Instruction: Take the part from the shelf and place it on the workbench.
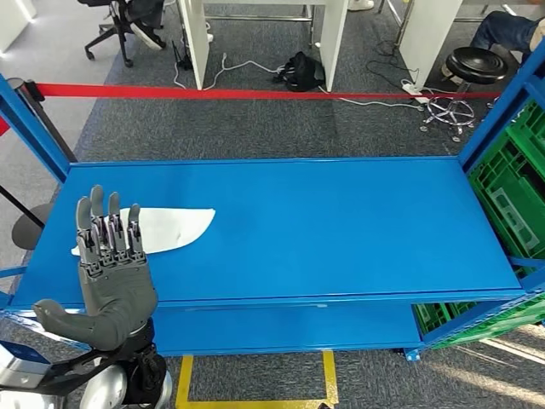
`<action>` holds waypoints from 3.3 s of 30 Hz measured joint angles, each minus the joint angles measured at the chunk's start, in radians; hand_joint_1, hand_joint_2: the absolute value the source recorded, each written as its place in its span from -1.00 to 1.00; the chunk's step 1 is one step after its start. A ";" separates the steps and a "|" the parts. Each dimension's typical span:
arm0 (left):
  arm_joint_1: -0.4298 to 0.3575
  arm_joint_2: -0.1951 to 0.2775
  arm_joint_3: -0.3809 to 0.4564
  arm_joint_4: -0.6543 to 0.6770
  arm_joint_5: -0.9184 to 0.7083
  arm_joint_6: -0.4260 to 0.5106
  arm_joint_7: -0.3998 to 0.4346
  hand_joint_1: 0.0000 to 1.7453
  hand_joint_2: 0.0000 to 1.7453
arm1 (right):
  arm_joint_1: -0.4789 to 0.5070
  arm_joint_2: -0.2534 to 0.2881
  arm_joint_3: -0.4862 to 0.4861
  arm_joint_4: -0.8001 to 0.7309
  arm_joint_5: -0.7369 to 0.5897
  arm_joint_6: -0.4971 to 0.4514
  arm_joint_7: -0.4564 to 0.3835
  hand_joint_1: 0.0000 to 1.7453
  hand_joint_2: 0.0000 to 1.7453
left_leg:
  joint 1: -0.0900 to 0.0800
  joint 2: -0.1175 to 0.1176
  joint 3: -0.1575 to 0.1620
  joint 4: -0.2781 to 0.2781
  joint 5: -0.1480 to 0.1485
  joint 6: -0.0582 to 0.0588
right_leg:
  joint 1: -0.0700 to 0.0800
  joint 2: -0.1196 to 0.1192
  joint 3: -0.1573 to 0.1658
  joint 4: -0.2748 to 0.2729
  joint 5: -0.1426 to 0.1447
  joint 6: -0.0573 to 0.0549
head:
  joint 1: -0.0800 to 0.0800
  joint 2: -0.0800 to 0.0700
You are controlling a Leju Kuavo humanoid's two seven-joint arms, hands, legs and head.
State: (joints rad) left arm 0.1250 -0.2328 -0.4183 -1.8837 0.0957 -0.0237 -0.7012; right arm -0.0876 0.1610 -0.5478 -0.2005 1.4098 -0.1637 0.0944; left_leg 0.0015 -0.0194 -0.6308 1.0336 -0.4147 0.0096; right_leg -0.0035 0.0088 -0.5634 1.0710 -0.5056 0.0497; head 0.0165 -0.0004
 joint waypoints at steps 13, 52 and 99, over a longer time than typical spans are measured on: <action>-0.001 0.004 -0.002 -0.001 -0.003 0.009 0.000 -1.00 -1.00 | 0.000 0.000 -0.001 0.000 0.000 0.006 -0.005 -1.00 0.00 | 0.008 0.008 -0.065 0.155 -0.047 -0.051 | -0.010 -0.001 0.019 -0.044 0.025 -0.030 | -0.009 0.000; -0.042 0.019 -0.054 0.053 -0.001 0.099 0.000 -1.00 -1.00 | -0.036 0.008 -0.002 0.000 0.001 0.025 0.049 -1.00 1.00 | 0.009 0.005 0.036 -0.027 -0.008 -0.028 | -0.017 0.012 -0.011 -0.037 0.042 0.009 | 0.000 0.000; -0.230 0.226 0.113 0.254 -0.522 0.274 0.244 -1.00 1.00 | -0.040 0.013 -0.016 0.000 0.005 0.056 0.027 -1.00 1.00 | 0.008 0.005 0.035 -0.027 -0.007 -0.030 | -0.018 0.012 -0.011 -0.037 0.044 0.008 | 0.000 0.000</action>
State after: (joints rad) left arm -0.1052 -0.0067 -0.3055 -1.6294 -0.4266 0.2506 -0.4574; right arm -0.1274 0.1736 -0.5638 -0.2007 1.4145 -0.1079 0.1217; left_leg 0.0097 -0.0142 -0.5958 1.0071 -0.4212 -0.0202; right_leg -0.0212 0.0206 -0.5741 1.0341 -0.4615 0.0575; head 0.0166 -0.0004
